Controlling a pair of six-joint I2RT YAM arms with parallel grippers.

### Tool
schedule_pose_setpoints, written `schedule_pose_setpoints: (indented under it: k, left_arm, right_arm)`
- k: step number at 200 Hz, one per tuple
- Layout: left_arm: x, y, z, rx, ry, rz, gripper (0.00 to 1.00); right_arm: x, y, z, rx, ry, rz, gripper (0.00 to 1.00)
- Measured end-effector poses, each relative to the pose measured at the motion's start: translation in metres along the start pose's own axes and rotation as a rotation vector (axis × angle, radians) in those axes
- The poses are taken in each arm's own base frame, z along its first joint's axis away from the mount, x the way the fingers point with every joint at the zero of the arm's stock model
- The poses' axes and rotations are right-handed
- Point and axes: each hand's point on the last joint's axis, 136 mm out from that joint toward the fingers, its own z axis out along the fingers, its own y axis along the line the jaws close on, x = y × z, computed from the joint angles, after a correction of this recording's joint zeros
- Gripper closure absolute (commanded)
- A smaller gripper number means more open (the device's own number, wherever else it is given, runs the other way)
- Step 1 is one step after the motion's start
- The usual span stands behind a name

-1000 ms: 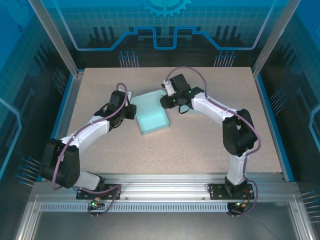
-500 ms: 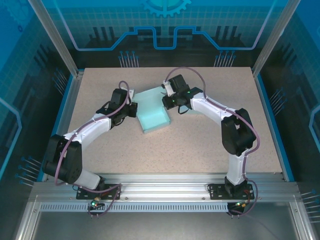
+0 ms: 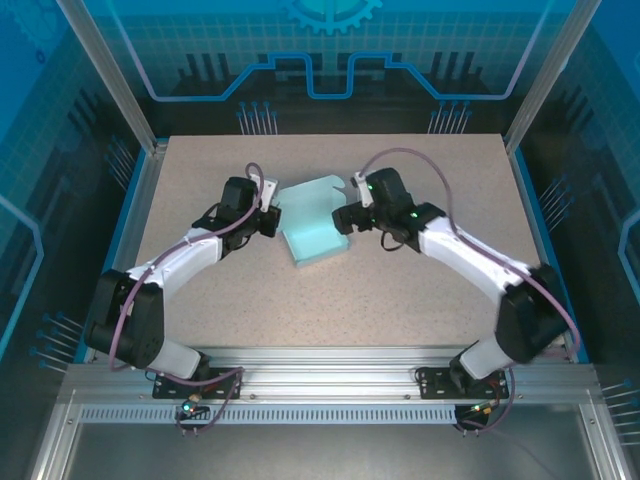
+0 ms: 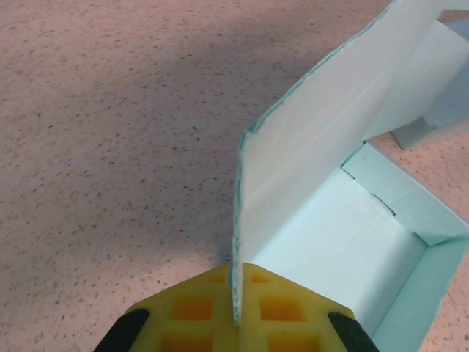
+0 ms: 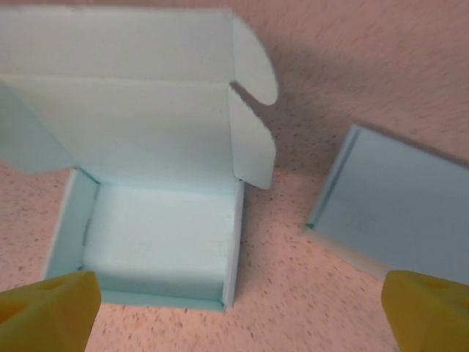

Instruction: Fold the paper box

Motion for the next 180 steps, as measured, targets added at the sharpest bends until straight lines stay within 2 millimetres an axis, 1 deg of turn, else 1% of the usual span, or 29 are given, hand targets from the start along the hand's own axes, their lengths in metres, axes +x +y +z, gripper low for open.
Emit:
schedule_pose_setpoints:
  k: [19,30,42,62,69,75,77,86,114,132,149,161,171,180]
  left_arm:
    - [-0.001,-0.009,-0.003,0.047,-0.008,0.034,1.0]
    - [-0.001,-0.016,-0.006,0.076,-0.013,0.054,1.0]
    - [-0.002,-0.023,-0.009,0.107,-0.021,0.075,1.0]
    - [-0.002,-0.038,-0.013,0.16,-0.029,0.125,1.0]
    - [-0.001,-0.045,-0.014,0.18,-0.03,0.142,1.0]
    - [0.0,-0.049,-0.014,0.195,-0.03,0.152,1.0]
    - [0.0,-0.051,-0.014,0.201,-0.03,0.159,1.0]
    - [0.001,-0.058,-0.015,0.222,-0.029,0.178,1.0]
    - [0.004,-0.077,-0.016,0.283,-0.03,0.224,1.0]
    - [0.007,-0.089,-0.017,0.312,-0.026,0.243,1.0]
    - [0.01,-0.101,-0.015,0.335,-0.022,0.261,1.0]
    - [0.013,-0.11,-0.012,0.352,-0.017,0.273,1.0]
    - [0.015,-0.116,-0.01,0.364,-0.014,0.281,1.0]
    - [0.017,-0.122,-0.008,0.374,-0.013,0.289,1.0]
  right_arm:
    - [-0.014,-0.013,-0.044,0.043,-0.135,0.026,0.0]
    - [-0.014,-0.019,-0.064,0.055,-0.191,0.05,0.0]
    - [-0.009,-0.028,-0.082,0.065,-0.234,0.086,0.0]
    - [0.008,-0.05,-0.1,0.082,-0.273,0.186,0.0]
    - [0.015,-0.059,-0.104,0.089,-0.277,0.226,0.0]
    - [0.02,-0.065,-0.106,0.09,-0.28,0.25,0.02]
    - [0.023,-0.066,-0.107,0.087,-0.282,0.255,0.0]
    - [0.029,-0.069,-0.109,0.067,-0.29,0.27,0.0]
    - [0.053,-0.063,-0.113,0.006,-0.327,0.325,0.0]
    - [0.07,-0.064,-0.116,0.0,-0.342,0.378,0.0]
    - [0.08,-0.063,-0.119,-0.012,-0.35,0.384,0.0]
    - [0.084,-0.06,-0.119,-0.028,-0.337,0.379,0.0]
    - [0.087,-0.057,-0.114,-0.042,-0.313,0.368,0.0]
    - [0.092,-0.054,-0.109,-0.056,-0.285,0.353,0.05]
